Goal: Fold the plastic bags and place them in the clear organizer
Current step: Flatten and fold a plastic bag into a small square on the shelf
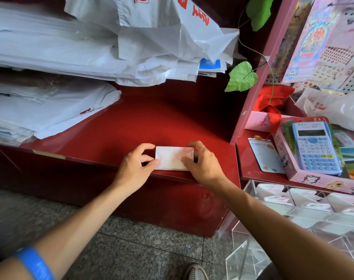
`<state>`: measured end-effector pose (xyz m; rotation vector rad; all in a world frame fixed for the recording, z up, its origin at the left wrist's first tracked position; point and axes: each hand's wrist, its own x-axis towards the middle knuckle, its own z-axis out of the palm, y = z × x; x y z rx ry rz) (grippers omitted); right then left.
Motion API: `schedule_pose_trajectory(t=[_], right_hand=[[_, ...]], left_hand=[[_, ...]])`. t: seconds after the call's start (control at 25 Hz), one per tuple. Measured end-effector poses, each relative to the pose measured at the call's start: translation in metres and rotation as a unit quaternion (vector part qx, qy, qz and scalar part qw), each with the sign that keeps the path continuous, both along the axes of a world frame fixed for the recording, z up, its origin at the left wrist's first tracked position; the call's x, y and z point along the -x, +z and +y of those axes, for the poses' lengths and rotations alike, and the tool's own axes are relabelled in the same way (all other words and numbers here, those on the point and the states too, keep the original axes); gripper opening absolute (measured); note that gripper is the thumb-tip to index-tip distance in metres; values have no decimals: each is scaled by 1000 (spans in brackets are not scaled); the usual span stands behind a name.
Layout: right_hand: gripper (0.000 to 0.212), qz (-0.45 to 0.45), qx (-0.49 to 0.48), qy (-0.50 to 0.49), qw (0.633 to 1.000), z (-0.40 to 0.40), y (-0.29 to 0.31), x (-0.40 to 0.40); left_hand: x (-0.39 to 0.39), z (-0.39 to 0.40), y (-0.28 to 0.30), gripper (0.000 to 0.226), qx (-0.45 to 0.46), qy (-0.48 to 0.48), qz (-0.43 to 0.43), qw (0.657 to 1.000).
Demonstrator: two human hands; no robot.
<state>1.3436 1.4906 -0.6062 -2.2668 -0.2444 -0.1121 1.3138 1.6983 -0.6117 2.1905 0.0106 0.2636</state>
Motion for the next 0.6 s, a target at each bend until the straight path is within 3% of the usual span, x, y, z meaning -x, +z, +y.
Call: schedule_pose_trajectory(t=[0.24,0.36,0.48,0.6], right_hand=[[43,-55,141,-47,987,4,-2,8],[36,-92,225,-7,970,5,-3,11],[54,-42,320,119,939,4,-9,12],[75,6,363,164,917,2,-11,11]], left_hand=[[-4,-12,-3,15,-60,20,-36,997],[-1,-13,-10,10,-132,12,-85,987],[-2,-10,-14,38,-244,-28,-121,962],[4,-13,-10,69,-330,-152,-26,931]])
